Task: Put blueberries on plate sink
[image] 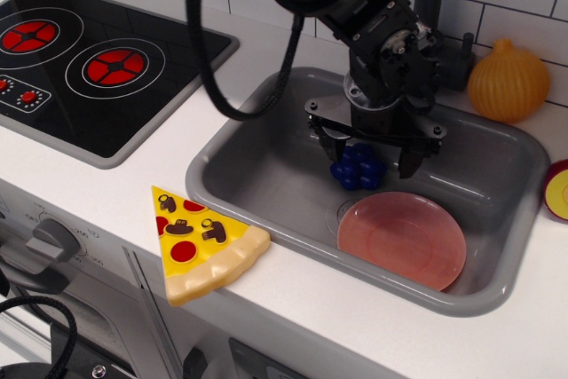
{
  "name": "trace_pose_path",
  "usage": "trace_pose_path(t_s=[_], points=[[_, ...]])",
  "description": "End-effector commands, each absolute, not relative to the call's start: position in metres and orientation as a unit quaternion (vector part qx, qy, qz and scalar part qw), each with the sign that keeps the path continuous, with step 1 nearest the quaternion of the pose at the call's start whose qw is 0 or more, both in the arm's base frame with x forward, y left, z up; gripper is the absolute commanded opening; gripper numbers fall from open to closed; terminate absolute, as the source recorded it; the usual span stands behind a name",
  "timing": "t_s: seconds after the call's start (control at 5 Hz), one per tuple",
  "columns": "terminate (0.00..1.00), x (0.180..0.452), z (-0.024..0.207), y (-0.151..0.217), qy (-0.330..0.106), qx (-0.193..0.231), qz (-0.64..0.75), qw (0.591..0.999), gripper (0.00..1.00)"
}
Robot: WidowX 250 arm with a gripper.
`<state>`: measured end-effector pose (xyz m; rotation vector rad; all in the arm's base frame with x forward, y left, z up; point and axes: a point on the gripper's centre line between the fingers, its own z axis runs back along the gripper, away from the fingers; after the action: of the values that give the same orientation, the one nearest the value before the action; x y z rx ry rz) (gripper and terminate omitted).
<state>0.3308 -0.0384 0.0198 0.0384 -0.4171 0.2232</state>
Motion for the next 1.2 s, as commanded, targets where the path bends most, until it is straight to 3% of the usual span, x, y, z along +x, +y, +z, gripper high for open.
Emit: trace_pose_path(t_s=[0.0, 0.4, 0.6, 1.0], points=[[0.0, 0.3465, 0.017, -0.0272, -0.218, 0.031, 0.132, 0.967, 1.0], [0.0, 0.3506, 0.0097, -0.0233, -0.216, 0.036, 0.147, 0.965, 1.0], [0.0, 0.3485, 0.0082, -0.0235, -0.211, 0.032, 0.144, 0.966, 0.0], [0.0, 0.3486, 0.0166, -0.0233, -0.227, 0.035, 0.153, 0.961, 0.0]])
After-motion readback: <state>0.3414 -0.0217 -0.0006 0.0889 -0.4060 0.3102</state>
